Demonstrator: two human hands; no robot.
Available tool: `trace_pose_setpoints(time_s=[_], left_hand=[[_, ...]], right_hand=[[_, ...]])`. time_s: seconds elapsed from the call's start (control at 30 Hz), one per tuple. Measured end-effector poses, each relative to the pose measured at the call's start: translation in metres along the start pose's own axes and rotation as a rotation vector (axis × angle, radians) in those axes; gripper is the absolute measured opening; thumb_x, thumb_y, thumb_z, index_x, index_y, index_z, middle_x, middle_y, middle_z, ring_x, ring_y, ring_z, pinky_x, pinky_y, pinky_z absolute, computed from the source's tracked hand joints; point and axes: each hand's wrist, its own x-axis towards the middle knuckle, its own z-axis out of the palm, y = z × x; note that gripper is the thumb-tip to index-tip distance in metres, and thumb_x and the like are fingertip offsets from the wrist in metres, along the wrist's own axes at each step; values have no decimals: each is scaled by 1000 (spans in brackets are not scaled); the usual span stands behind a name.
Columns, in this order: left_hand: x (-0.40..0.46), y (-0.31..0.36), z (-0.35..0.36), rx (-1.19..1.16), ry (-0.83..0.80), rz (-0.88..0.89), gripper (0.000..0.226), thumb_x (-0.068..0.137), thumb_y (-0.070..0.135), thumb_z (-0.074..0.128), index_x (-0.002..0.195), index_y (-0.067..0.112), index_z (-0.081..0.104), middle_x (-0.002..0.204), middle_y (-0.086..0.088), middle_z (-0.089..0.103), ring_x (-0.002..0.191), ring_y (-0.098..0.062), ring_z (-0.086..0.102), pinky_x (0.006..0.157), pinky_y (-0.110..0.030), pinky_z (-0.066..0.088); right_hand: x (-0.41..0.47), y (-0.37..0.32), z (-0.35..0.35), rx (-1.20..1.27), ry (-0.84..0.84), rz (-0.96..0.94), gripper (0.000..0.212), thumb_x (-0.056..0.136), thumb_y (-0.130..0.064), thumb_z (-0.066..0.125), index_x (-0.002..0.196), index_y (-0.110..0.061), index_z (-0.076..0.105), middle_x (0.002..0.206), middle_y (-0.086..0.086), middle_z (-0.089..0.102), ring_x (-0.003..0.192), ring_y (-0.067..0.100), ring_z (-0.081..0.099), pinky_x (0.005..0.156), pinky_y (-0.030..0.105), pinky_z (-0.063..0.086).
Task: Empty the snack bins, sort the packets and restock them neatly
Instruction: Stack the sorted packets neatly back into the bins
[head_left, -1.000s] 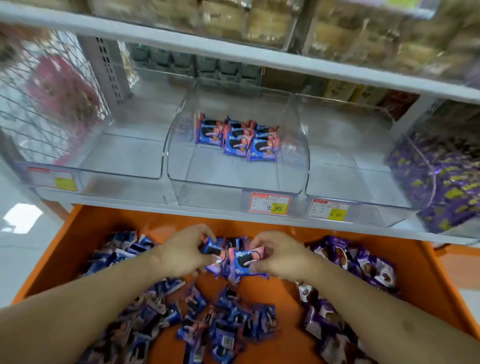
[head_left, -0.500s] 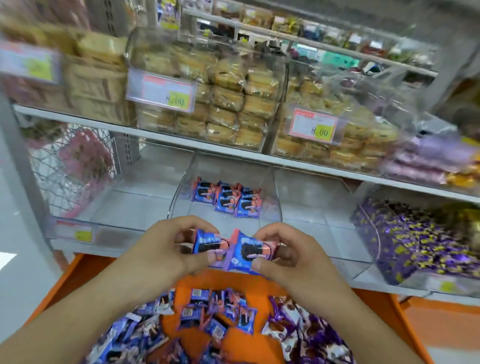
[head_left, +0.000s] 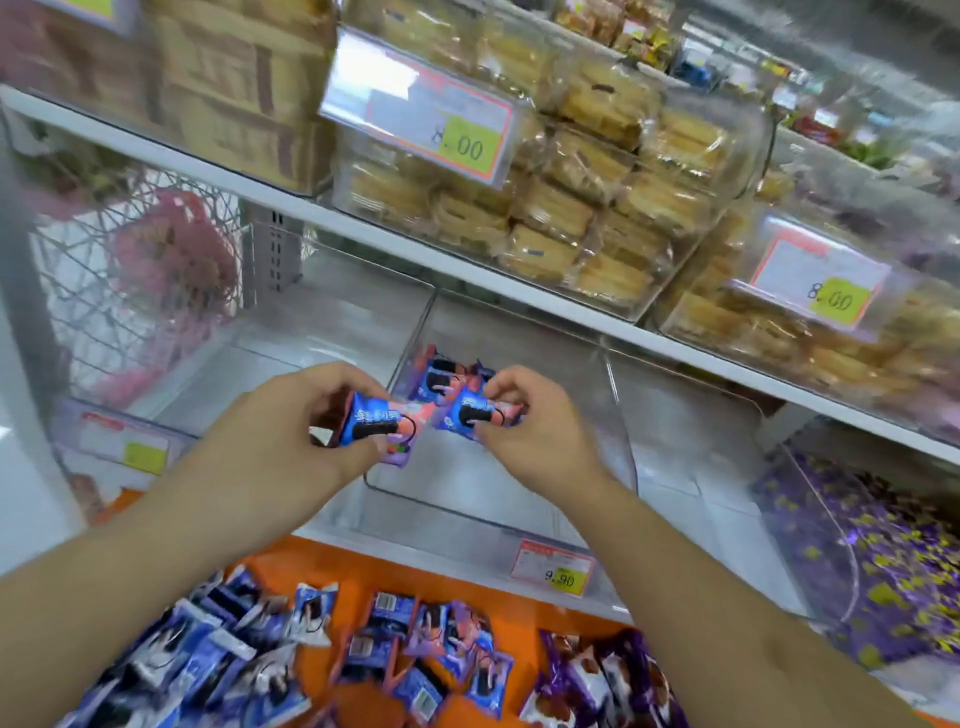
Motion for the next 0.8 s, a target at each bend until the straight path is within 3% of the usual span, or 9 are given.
trace_pose_setpoints(time_s=[0.07,0.2,0.27,0.37,0.5,0.57,0.67,0.73,0.8], left_hand=[[5,-6,1,-10,6,-4,23,85,28,83,97,41,68,89,21,75,78,1,70,81,-38,57],[8,-11,3,-25,-8,13,20,84,37,82,97,43,67,90,22,73,72,3,65,62,-18,43],[8,-12,3,-27,-15,16,20,83,41,81,98,42,68,90,21,73,73,2,64,64,-20,42],[8,-13,3,-7,-19,11,21,84,41,81,100,44,67,92,26,71,82,3,65,71,-23,46],[8,-15,2,15,-13,-1,22,85,38,80,100,46,66,93,28,69,82,8,62,67,-15,41],[7,-14,2,21,-8,2,20,87,33,80,99,43,67,94,33,65,72,11,60,61,-9,40],[5,-9,2,12,-6,17,20,87,30,80,98,42,68,90,30,66,64,8,58,57,-9,40],[4,-6,2,-6,-11,23,22,85,33,82,99,44,69,88,24,70,71,2,63,63,-17,45],[4,-2,2,-29,-10,23,25,82,38,84,101,45,69,90,20,73,77,-5,67,72,-32,55]], right_hand=[[33,6,23,-105,-16,-17,26,77,-7,81,92,-23,69,79,-14,65,67,5,57,61,19,43],[78,21,57,-401,-34,-159,27,73,-16,83,98,-24,74,97,-4,70,90,20,62,77,32,53],[89,28,64,-506,-2,-215,29,72,-21,87,97,-23,74,104,3,67,103,28,57,85,36,50],[91,35,69,-614,15,-262,29,73,-25,88,97,-21,73,106,5,61,104,32,50,83,37,45],[86,43,69,-541,57,-256,38,74,-29,90,110,-25,77,108,5,59,106,34,50,86,37,44],[81,43,63,-551,29,-249,47,77,-29,89,121,-26,75,114,6,59,110,34,49,93,40,45],[67,33,52,-507,49,-199,50,83,-15,82,130,-25,70,124,6,62,117,32,51,100,38,44],[50,20,41,-297,100,-155,42,85,-4,73,122,-24,73,119,4,67,113,26,59,99,37,49],[22,-8,21,138,34,-79,34,87,-2,67,114,-20,75,111,5,72,103,22,66,92,36,54]])
